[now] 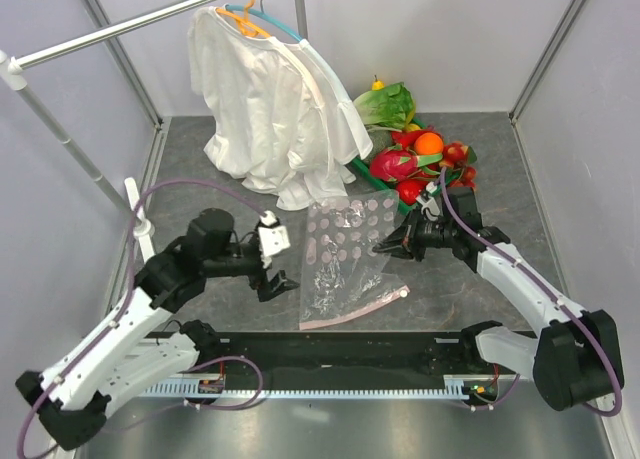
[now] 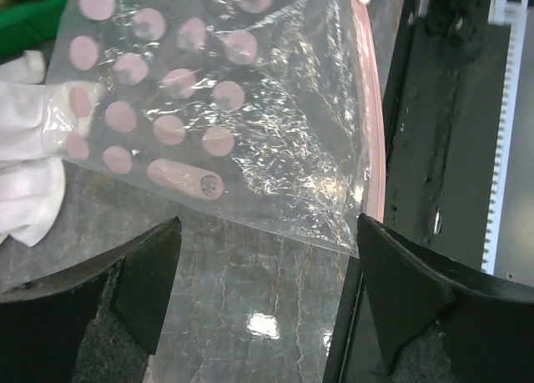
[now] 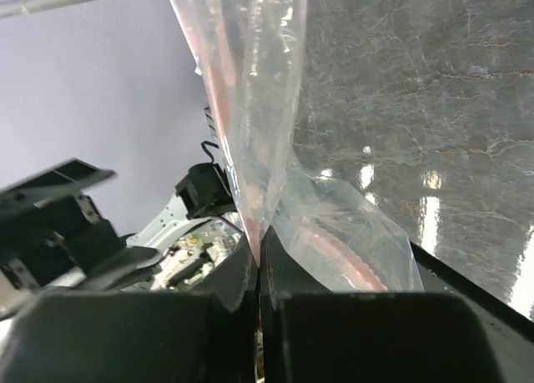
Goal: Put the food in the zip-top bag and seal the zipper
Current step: Pick up the zipper food storage bag at the center of the board.
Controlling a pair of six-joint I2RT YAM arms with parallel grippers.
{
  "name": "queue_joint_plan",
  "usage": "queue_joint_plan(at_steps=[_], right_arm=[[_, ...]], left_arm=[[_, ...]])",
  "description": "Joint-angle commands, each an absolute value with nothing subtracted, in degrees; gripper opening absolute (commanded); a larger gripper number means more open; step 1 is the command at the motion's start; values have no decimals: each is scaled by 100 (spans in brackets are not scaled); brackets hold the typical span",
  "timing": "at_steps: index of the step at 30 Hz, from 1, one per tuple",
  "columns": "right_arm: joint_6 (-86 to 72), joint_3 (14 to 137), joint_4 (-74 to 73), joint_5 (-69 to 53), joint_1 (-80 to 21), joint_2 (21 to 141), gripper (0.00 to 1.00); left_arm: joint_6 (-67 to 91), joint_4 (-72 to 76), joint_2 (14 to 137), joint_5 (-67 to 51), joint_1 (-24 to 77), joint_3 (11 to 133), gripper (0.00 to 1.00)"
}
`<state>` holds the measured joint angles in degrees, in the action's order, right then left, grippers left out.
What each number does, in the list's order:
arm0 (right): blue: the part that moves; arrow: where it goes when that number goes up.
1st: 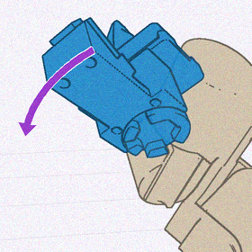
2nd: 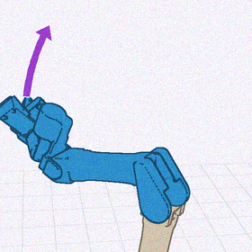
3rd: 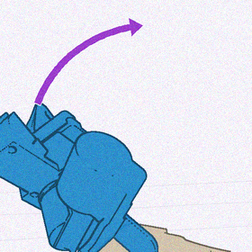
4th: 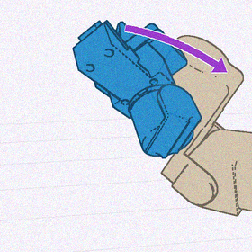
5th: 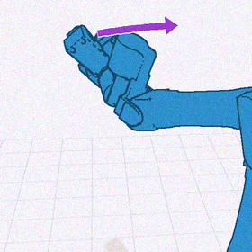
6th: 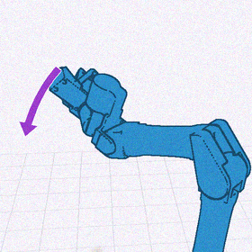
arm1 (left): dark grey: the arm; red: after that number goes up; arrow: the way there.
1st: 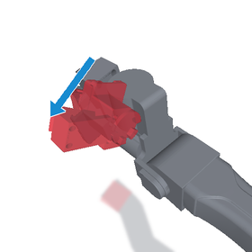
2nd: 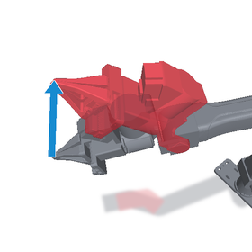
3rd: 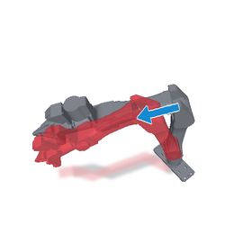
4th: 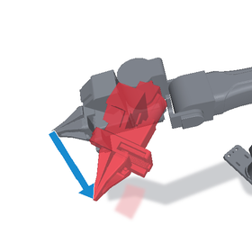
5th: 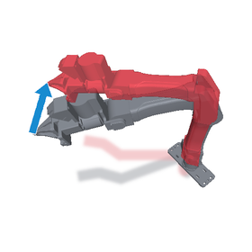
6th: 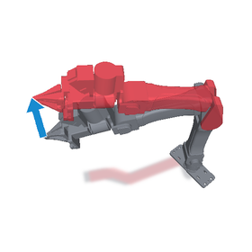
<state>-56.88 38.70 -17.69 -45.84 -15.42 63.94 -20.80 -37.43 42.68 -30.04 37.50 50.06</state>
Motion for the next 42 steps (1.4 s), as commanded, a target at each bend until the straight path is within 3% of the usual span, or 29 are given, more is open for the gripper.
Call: queue_joint_plan(at_steps=[1,5,9,11,15,19,30,35,36,41,42], right_arm=[[-6390,3920,-1274,-4641,-1634,6530,0],[-6442,3789,-1301,-4641,-1723,6662,0],[-6513,3797,-1230,-4711,-1731,6662,0],[-6521,3849,-1248,-4729,-1740,6636,0],[-6653,3937,-1222,-4641,-1810,6688,0],[-6671,4104,-1318,-4456,-1819,6802,0],[-6970,4482,-1029,-4491,-2030,7075,0],[-6952,4526,-932,-4509,-2171,7093,0],[-6943,4544,-932,-4500,-2188,7084,0],[-6803,4649,-1020,-4421,-2232,7066,0],[-6759,4667,-1011,-4403,-2241,7084,0]], left_arm=[[-2469,-3121,4447,-1550,4876,4704,89],[-2760,-2673,4700,-1065,5957,4448,89],[-2243,-1883,5396,348,7065,4263,90],[-1742,-1425,5501,378,7066,4254,98],[-916,-1152,6141,429,7137,4701,100],[181,-1134,6800,887,7172,5097,92],[651,-642,7400,1317,7374,4983,89],[571,-755,7541,1661,7339,5045,56],[641,-878,7585,1652,7234,5167,43],[1212,-1598,7629,1179,6787,5510,14],[1265,-1626,7638,952,6716,5572,3]])
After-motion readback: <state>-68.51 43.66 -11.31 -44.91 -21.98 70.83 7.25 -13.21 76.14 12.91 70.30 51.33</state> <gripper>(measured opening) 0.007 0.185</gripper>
